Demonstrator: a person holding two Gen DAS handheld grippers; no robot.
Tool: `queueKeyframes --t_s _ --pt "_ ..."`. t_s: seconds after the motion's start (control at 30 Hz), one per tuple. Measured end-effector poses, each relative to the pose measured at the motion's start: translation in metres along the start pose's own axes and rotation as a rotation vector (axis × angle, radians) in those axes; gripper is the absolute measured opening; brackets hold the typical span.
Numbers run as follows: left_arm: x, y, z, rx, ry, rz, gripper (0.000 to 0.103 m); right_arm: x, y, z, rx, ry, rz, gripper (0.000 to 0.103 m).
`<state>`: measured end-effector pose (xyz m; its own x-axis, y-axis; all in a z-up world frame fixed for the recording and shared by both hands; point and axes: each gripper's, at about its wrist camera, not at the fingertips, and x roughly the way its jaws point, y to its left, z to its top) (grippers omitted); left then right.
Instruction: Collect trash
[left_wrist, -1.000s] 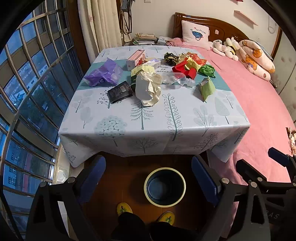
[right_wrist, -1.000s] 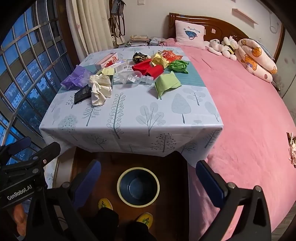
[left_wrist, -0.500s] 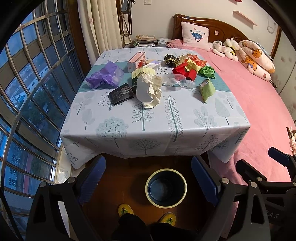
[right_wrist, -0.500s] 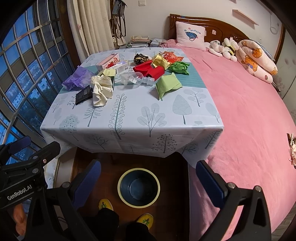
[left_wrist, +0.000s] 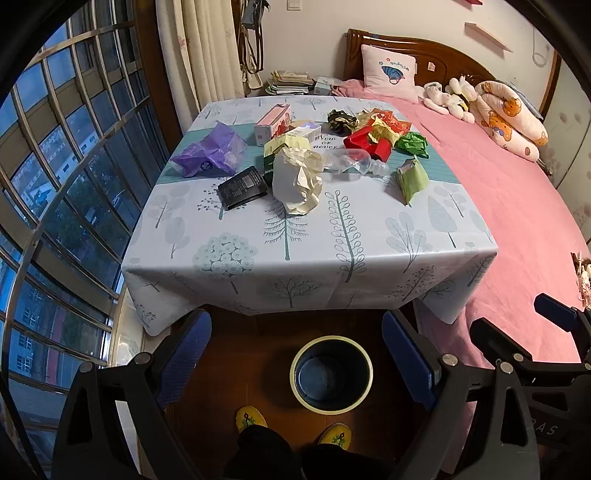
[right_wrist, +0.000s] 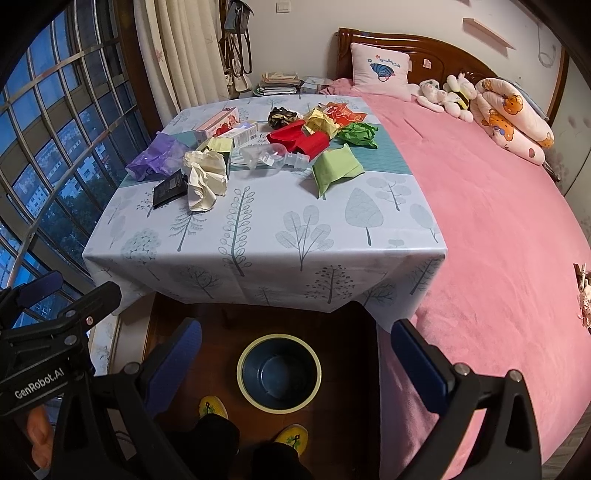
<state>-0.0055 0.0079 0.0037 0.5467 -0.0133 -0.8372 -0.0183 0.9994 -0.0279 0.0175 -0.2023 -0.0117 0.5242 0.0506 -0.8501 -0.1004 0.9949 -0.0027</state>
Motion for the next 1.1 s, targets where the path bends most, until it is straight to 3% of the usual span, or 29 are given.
queueKeyframes --t_s 0.6,1.1 --pt "-0.002 0.000 -0.002 0.001 -0.007 0.000 0.092 -0.001 0.001 0.000 0.002 -0.004 0.003 0.102" --pt "-0.015 0.001 0.016 0.008 -0.046 0.016 0.092 -0.008 0.005 0.016 0.005 -0.052 0.025 0.102"
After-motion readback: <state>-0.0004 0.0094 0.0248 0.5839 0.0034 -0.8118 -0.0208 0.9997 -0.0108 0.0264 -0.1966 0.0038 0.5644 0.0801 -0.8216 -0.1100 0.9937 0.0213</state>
